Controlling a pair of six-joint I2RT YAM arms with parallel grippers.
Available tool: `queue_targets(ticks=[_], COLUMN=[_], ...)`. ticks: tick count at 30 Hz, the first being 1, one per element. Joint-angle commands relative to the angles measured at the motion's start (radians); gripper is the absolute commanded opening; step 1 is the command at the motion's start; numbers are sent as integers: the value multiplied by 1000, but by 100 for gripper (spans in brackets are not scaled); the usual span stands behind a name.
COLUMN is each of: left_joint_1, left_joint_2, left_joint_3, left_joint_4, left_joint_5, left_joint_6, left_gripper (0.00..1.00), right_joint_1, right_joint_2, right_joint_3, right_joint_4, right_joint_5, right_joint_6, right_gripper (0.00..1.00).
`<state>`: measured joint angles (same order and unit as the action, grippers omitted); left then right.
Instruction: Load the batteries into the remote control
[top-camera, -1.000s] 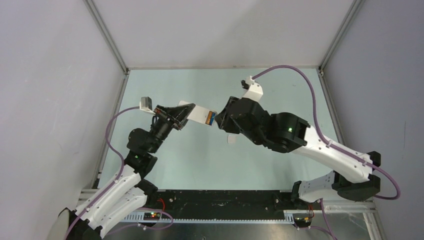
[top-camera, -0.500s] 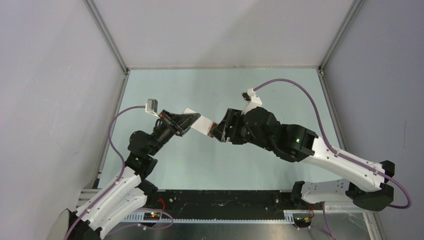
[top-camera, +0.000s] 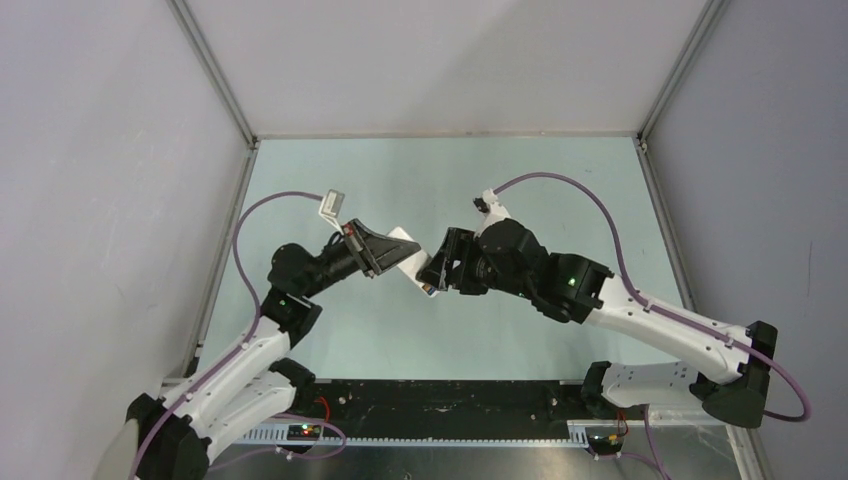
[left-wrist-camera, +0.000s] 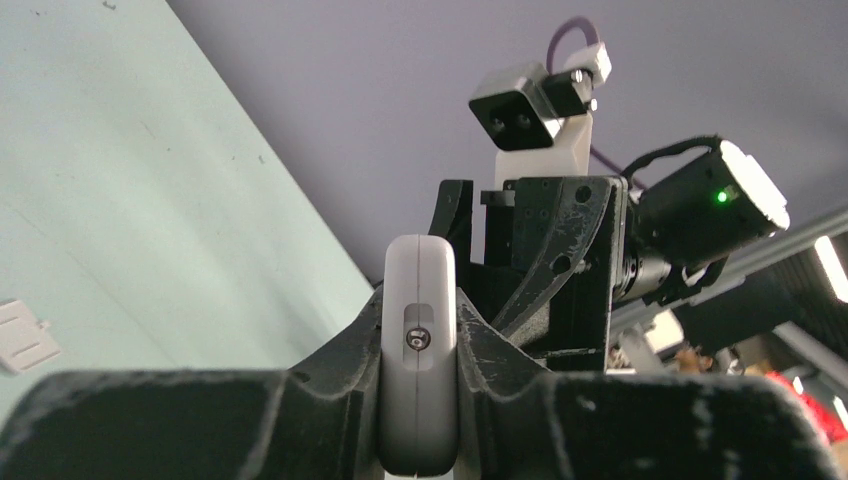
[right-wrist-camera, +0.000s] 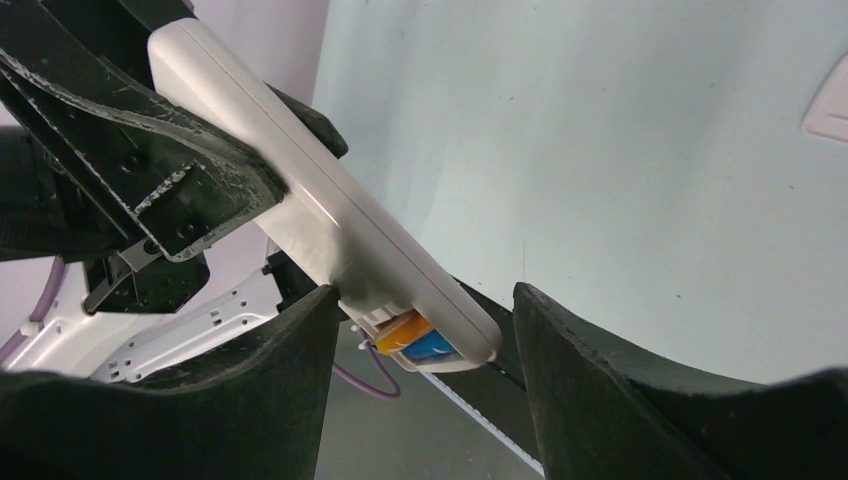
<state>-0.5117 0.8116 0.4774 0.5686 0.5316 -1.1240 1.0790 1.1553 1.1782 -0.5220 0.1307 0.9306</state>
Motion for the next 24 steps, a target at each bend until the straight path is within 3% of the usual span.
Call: queue_targets(ticks=[1,12,24], left_joint_1=[22,62,65], left_joint_2=[49,150,173], left_joint_3=[95,166,200], left_joint_4=[56,54,54], left_joint_5=[167,344,459], left_joint_6=[102,125,128], left_gripper=[0,0,0], right_joint_1=[-31,-110,-111], right_joint_2=[-10,-83,-147], right_joint_3=[-63,-166,-181], right_joint_4=[157,294,282], right_joint_5=[-109,-256,-368], right_joint_6=[-9,-131,-259], right_gripper=[67,60,59])
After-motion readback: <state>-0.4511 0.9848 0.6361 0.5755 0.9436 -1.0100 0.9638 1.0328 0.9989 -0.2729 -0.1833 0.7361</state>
